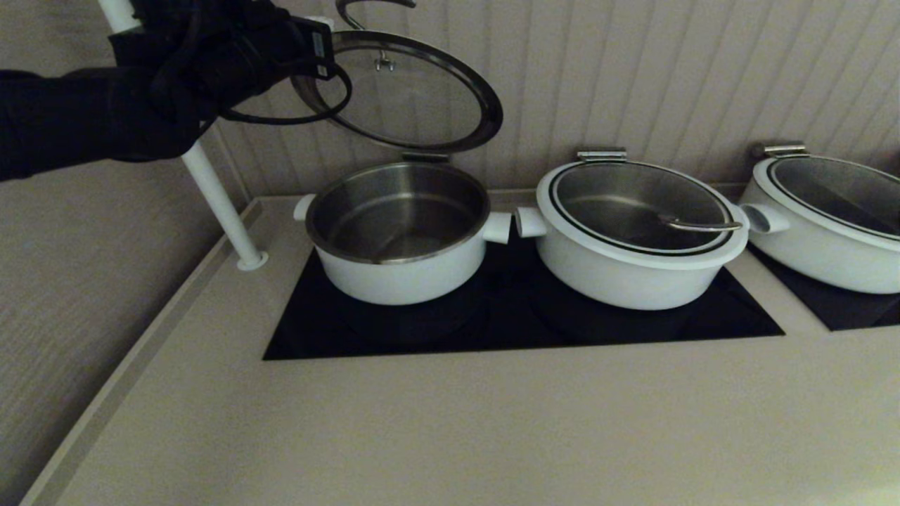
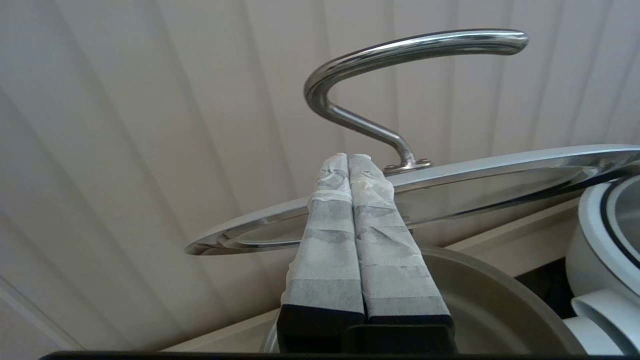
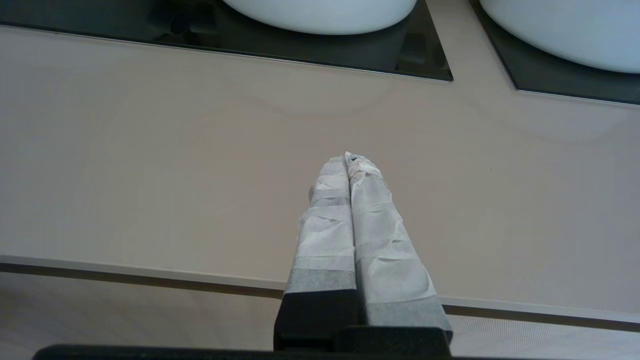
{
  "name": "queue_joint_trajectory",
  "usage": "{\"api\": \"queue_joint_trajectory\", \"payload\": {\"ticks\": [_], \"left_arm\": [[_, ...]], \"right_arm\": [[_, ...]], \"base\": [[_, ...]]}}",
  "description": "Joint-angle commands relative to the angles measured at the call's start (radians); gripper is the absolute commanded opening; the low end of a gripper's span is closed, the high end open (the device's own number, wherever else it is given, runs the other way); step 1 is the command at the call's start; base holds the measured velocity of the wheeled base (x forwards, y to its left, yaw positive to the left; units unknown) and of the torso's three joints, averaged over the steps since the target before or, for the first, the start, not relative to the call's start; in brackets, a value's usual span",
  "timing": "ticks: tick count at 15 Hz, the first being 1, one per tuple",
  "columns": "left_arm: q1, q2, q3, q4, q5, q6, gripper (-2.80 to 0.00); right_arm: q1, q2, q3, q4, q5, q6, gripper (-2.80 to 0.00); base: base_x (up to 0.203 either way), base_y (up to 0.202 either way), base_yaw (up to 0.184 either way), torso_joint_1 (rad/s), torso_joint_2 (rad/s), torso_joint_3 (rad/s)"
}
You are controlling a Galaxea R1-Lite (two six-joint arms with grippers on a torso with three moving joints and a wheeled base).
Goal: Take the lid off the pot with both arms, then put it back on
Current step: Close the pot lid
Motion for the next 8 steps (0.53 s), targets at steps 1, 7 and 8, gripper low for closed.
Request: {"api": "queue_joint_trajectory", "payload": {"ticks": [1,7,8], "left_arm": [[0.006,0.009,-0.008,-0.004,0.000,0.001,-2.80],[0.008,0.038,-0.041,-0.010,0.000,0.000,-2.80],[0.009,0.042,-0.041,-0.010,0.000,0.000,-2.80]], "right_arm": [[0.000,0.002,0.000,0.000,0.001,-0.001,-2.80],[0.000,0.002,0.000,0.002,0.001,-0.001,-2.80],[0.000,0.002,0.000,0.002,0.001,-0.001,-2.80]], "base": [[0.000,0.000,0.000,0.000,0.00,0.000],[0.000,0.000,0.000,0.000,0.00,0.000],[0.000,0.000,0.000,0.000,0.00,0.000]]}}
